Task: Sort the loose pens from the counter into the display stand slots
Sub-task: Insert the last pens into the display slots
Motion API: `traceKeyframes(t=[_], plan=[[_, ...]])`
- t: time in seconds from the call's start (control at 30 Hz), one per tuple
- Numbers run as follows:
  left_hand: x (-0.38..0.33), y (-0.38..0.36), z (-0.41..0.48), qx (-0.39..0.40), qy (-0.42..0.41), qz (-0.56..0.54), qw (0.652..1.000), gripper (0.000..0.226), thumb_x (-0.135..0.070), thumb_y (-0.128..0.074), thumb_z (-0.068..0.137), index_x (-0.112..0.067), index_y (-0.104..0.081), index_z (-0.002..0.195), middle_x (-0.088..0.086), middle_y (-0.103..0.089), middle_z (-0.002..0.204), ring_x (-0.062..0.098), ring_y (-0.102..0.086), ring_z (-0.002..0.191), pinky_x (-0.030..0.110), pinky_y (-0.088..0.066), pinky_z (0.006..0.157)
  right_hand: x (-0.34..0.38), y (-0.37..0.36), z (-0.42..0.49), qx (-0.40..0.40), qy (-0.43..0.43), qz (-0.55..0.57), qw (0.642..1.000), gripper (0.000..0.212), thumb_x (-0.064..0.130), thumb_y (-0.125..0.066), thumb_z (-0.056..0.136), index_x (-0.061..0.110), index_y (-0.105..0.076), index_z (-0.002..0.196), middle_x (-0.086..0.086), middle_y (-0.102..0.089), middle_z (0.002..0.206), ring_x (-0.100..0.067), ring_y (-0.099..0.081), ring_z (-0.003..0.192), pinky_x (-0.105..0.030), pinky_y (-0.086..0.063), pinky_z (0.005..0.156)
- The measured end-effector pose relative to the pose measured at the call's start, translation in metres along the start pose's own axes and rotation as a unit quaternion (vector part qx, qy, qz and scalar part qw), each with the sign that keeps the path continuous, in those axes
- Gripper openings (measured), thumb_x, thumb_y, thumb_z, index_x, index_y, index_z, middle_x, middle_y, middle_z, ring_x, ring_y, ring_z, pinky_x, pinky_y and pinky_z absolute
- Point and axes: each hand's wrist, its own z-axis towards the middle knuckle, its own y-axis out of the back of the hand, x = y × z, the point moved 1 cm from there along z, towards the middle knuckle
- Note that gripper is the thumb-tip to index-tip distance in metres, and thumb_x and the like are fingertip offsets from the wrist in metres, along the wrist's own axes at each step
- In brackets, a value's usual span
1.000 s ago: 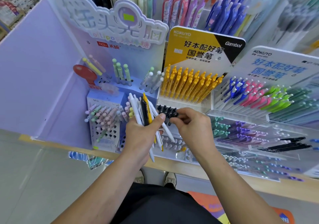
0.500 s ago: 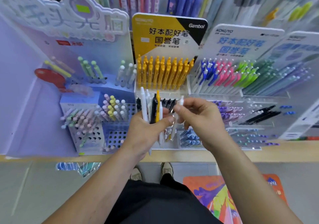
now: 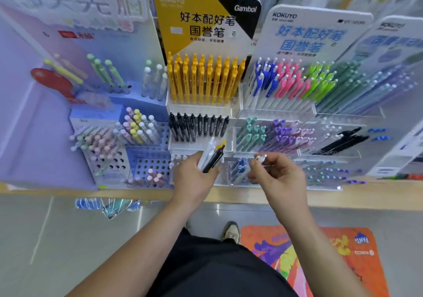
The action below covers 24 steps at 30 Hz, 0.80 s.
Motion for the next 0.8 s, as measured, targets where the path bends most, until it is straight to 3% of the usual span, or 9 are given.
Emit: traceKeyframes(t=[0.07,0.13,0.17,0.3,0.5,0.57,0.63,0.7,0.8], plan=[[-0.005,-0.003,-0.002,-0.016,-0.022,0.029,0.999,0.018,-0.024,-0.084,0.088,-0.017,-0.075,0.102,-0.009,-0.070,0.079,0.021,-0.063,0.069,0.028,-0.046,0.060,0.000,0.009,0.005,0.018,-0.004,0.006,1.000,0.009,0.009,-0.075,0.092,0.016,-0.070,0.089,-0.010,-0.072,0.075,-0.035,-0.074,0.074,-0.057,-0.060,0.077],[-0.011,-0.004,-0.006,-0.034,-0.028,0.052,0.998,0.026,-0.021,-0.082,0.090,-0.014,-0.072,0.113,-0.009,-0.065,0.095,0.020,-0.061,0.083,0.029,-0.048,0.070,-0.002,0.017,0.010,0.038,-0.005,0.013,0.999,0.008,0.007,-0.074,0.092,0.014,-0.070,0.090,-0.012,-0.071,0.077,-0.035,-0.074,0.075,-0.054,-0.061,0.078],[-0.013,-0.005,-0.008,-0.042,-0.026,0.062,0.997,0.028,-0.019,-0.082,0.090,-0.015,-0.070,0.116,-0.009,-0.062,0.095,0.019,-0.060,0.084,0.028,-0.048,0.071,-0.003,0.021,0.012,0.049,-0.003,0.015,0.999,0.007,0.007,-0.074,0.092,0.013,-0.070,0.091,-0.013,-0.071,0.077,-0.034,-0.074,0.075,-0.052,-0.062,0.077],[-0.011,-0.011,-0.012,-0.055,-0.034,0.095,0.993,0.016,-0.015,-0.081,0.088,-0.024,-0.067,0.090,-0.011,-0.060,0.068,0.017,-0.055,0.061,0.016,-0.038,0.049,-0.007,0.028,0.016,0.073,-0.002,0.026,0.997,0.006,0.006,-0.074,0.092,0.011,-0.071,0.092,-0.008,-0.071,0.075,-0.030,-0.074,0.072,-0.041,-0.061,0.070],[-0.016,-0.006,-0.022,-0.108,-0.037,0.030,0.993,0.019,-0.016,-0.081,0.089,-0.031,-0.069,0.089,-0.009,-0.065,0.068,0.005,-0.056,0.057,0.014,-0.038,0.050,-0.008,0.022,0.021,0.106,0.021,0.034,0.994,0.013,0.004,-0.073,0.093,0.008,-0.069,0.104,-0.015,-0.073,0.088,-0.027,-0.076,0.077,-0.037,-0.064,0.074],[-0.020,0.002,-0.026,-0.126,-0.034,-0.019,0.991,0.014,-0.017,-0.082,0.088,-0.027,-0.072,0.088,0.003,-0.072,0.076,0.010,-0.062,0.063,0.020,-0.048,0.058,-0.008,0.015,0.021,0.119,0.032,0.037,0.992,0.012,0.003,-0.072,0.093,0.009,-0.070,0.102,-0.013,-0.074,0.090,-0.028,-0.076,0.080,-0.038,-0.063,0.076],[-0.024,0.013,-0.028,-0.142,-0.024,-0.055,0.988,0.009,-0.019,-0.083,0.088,-0.024,-0.075,0.088,0.010,-0.075,0.082,0.023,-0.069,0.075,0.036,-0.057,0.069,-0.008,0.004,0.021,0.135,0.050,0.022,0.989,0.014,0.002,-0.071,0.093,0.014,-0.071,0.102,-0.009,-0.076,0.091,-0.028,-0.074,0.083,-0.035,-0.063,0.077],[-0.027,0.023,-0.029,-0.150,-0.022,-0.078,0.985,0.008,-0.021,-0.083,0.087,-0.024,-0.077,0.088,0.005,-0.076,0.081,0.025,-0.071,0.078,0.042,-0.059,0.073,-0.011,-0.009,0.021,0.148,0.067,-0.014,0.987,0.017,0.005,-0.070,0.094,0.018,-0.071,0.105,-0.003,-0.076,0.091,-0.022,-0.072,0.081,-0.030,-0.061,0.073],[-0.031,0.037,-0.036,-0.148,-0.013,-0.110,0.983,0.013,-0.017,-0.084,0.086,-0.027,-0.077,0.087,-0.003,-0.078,0.082,0.017,-0.074,0.081,0.038,-0.062,0.078,-0.023,-0.026,0.020,0.151,0.073,-0.076,0.983,0.017,0.011,-0.070,0.094,0.021,-0.071,0.107,0.005,-0.072,0.082,-0.010,-0.066,0.071,-0.024,-0.053,0.064]])
